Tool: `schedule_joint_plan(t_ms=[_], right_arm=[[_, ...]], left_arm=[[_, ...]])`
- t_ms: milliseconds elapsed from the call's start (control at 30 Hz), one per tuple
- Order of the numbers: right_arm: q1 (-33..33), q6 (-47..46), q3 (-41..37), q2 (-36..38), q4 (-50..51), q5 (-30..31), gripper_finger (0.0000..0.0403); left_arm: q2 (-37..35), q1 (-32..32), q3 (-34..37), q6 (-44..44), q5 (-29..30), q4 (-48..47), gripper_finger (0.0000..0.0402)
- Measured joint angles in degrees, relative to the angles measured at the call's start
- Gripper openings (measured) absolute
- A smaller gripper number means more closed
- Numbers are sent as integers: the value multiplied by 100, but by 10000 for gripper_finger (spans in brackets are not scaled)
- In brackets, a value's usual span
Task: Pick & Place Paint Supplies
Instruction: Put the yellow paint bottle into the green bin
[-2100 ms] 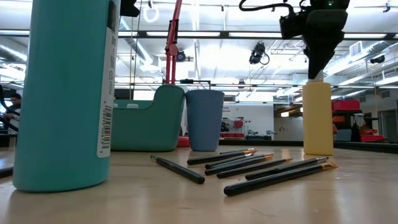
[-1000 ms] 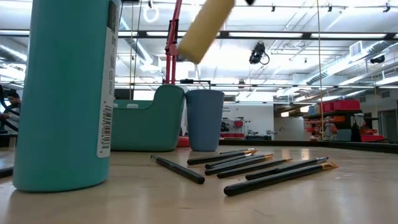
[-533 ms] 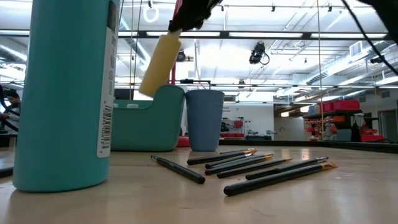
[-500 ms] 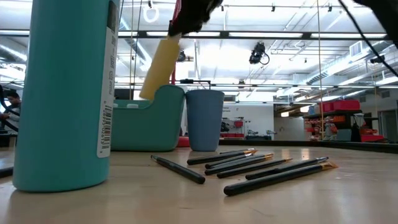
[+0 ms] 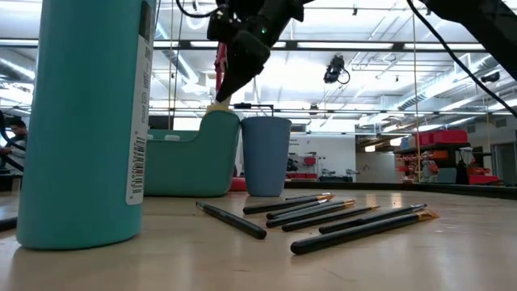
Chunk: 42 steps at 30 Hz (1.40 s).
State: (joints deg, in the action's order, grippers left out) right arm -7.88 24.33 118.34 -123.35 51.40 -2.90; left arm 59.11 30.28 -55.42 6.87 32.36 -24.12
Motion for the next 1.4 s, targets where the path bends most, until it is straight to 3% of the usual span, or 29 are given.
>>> schedule_joint_plan(t_ms=[200, 567, 1033, 1400], right_arm=[[-20, 418, -363, 16, -237, -237, 133], [-42, 680, -540, -11, -664, -54, 134], [-4, 790, -532, 143, -228, -58, 123], [355, 621, -514, 1303, 109, -52, 123]], left_arm=[[0, 0, 2, 107, -25, -103, 137], [0, 0, 2, 194, -8, -151, 137], [0, 0, 4, 343, -2, -193, 137], [2, 0, 9, 487, 164, -213, 137]])
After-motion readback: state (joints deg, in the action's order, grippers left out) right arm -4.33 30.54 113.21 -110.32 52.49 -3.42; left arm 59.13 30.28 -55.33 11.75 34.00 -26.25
